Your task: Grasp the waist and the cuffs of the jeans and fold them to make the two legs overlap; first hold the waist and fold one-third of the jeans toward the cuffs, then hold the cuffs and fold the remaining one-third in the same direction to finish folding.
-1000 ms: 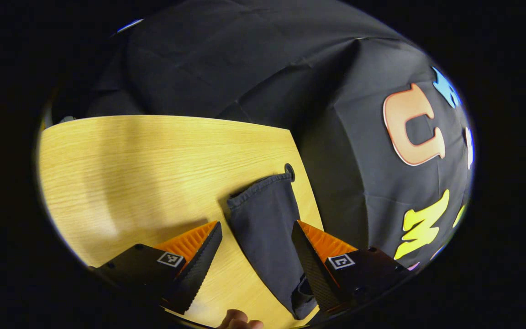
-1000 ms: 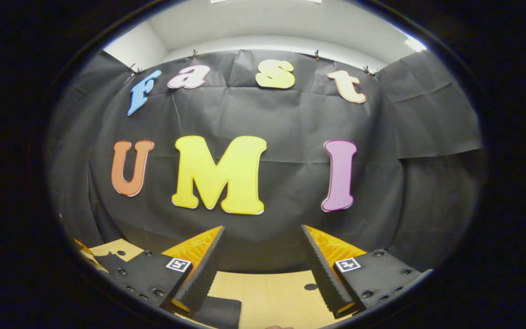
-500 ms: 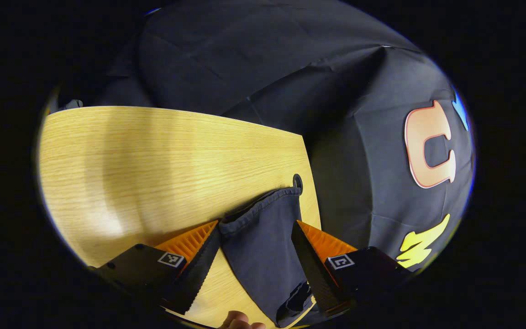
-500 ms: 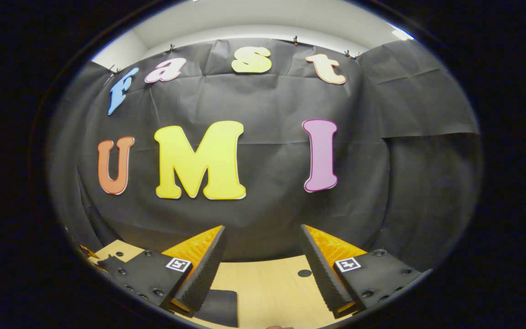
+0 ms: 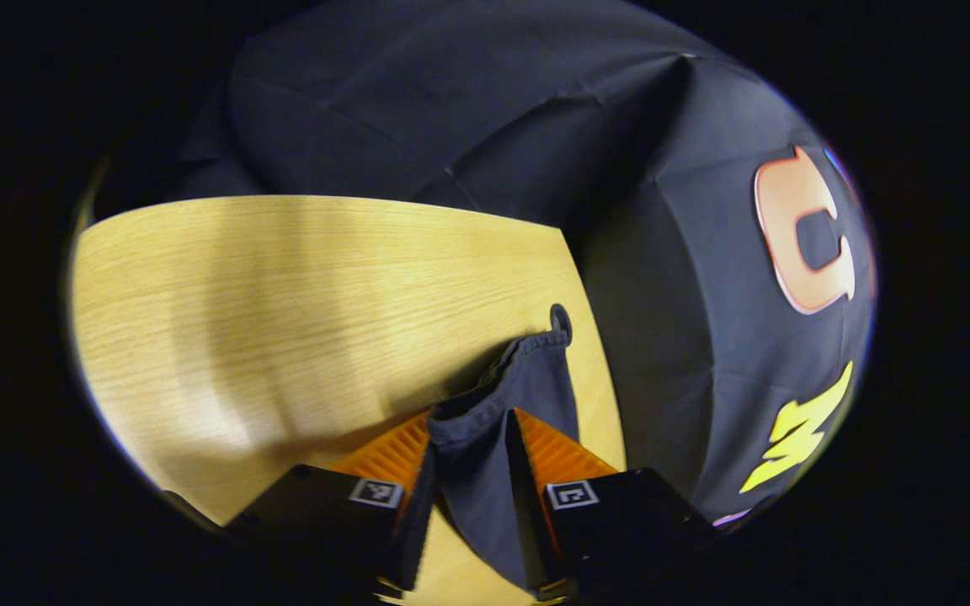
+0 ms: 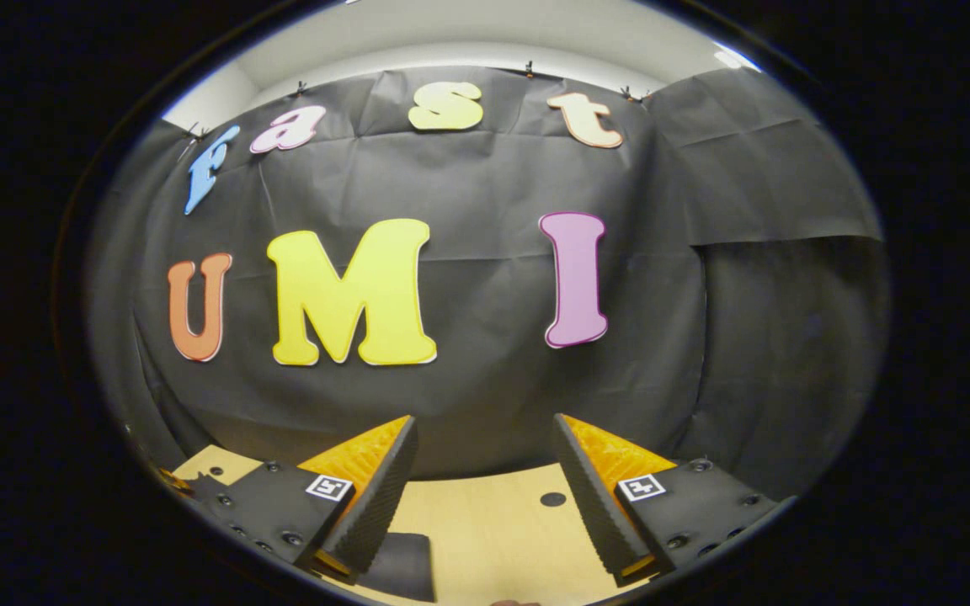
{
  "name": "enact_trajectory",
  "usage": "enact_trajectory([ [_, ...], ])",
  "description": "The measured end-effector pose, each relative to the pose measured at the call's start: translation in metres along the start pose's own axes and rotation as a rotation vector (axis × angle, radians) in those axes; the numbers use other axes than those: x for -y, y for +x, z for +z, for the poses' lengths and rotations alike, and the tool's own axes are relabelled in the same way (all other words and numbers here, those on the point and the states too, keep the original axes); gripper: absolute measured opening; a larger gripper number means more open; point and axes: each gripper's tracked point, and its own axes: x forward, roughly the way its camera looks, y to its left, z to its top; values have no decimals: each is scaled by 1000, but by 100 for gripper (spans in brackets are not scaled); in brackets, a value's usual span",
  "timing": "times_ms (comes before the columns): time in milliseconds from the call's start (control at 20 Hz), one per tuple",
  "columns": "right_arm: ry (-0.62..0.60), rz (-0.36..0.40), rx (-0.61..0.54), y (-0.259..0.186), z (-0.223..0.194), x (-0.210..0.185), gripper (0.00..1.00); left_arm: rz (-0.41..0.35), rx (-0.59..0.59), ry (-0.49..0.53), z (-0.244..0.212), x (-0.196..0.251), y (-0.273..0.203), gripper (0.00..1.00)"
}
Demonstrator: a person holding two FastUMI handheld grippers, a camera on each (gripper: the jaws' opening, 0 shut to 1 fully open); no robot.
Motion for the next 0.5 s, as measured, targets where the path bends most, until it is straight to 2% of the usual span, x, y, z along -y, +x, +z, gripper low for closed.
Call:
enact_trajectory([
  [50,3,1,-3,0,0,-1,98,11,-5,7,-2,-4,2,37],
  [100,1,0,-4,0,0,0,98,19,-9,2,-2,-5,1,32],
  [150,-2,0,-5,-1,1,1,98,29,-8,5,-1,-7,1,20],
  [200,-2,-2,-5,-1,2,2,98,41,-4,29,-1,-8,0,24],
  [250,-1,-2,-3,-2,3,4,98,62,-2,69,-3,-10,0,10],
  [500,15,-16,1,-8,8,16,98,93,31,300,0,11,-10,4],
])
